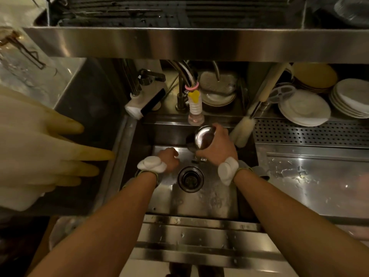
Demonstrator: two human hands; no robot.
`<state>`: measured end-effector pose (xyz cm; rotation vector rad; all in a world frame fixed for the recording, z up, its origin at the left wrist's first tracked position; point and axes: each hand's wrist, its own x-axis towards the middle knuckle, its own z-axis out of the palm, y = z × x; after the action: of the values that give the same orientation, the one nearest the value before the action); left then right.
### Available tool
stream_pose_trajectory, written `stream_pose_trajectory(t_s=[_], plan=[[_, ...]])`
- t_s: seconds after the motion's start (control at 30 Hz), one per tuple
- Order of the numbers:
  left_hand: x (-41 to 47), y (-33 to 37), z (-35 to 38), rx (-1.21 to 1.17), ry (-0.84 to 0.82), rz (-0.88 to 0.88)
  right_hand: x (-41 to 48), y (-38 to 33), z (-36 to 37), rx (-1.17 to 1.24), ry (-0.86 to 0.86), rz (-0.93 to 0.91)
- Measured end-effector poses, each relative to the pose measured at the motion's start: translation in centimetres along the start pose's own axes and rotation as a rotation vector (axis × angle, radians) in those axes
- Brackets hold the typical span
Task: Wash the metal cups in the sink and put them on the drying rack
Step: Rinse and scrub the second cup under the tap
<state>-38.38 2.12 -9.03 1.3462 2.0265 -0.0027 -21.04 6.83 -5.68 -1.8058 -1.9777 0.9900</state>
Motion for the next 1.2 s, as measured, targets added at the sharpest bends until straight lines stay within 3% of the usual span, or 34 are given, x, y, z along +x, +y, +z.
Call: stream_pose_trajectory(t_s=[0.17, 0.27, 0.43, 0.57, 0.63, 0.83, 0.93, 1.07, 1.2], plan=[[0.1, 0.5, 0.3, -0.013, -0.017, 0.032, -2.2, 1.5, 1.8, -0.406, -0.326, -0.009], [0.0, 0.4, 0.4, 0.015, -0.036, 0.04, -2.0, 1.7, 1.6, -0.327, -0.281, 0.002], [-0.1, 0.1, -0.1, -0.024, 0.02, -0.005, -0.8, 0.1, 0.4, -0.041, 0.005, -0.009], [-0.4, 0.1, 0.1, -0.003, 0.006, 0.012, -1.9, 1.6, 1.5, -0.396, -0.278, 0.003], [-0.5, 0.2, 0.2, -0.019, -0.013, 0.03, -2.4, 2.2, 1.8, -0.456, -0.313, -0.022], [-1.4, 2.8, 0.4, -0.45, -0.055, 0.024, -2.3, 0.3, 1.9, -0.28, -0.206, -0.087], [-1.2, 4.1, 0.1, -0.543, -0.079, 0.027, -2.3, -0.4, 1.8, -0.201, -0.168, -0.137], [-0.9, 4.6, 0.3, -0.57, 0.044, -0.1, -2.1, -0.7, 1.8, -0.056, -0.227, -0.17], [-1.1, 5.1, 1.0, -0.385, 0.226, -0.205, -2.4, -0.5, 2.3, 0.022, -0.288, -0.173]])
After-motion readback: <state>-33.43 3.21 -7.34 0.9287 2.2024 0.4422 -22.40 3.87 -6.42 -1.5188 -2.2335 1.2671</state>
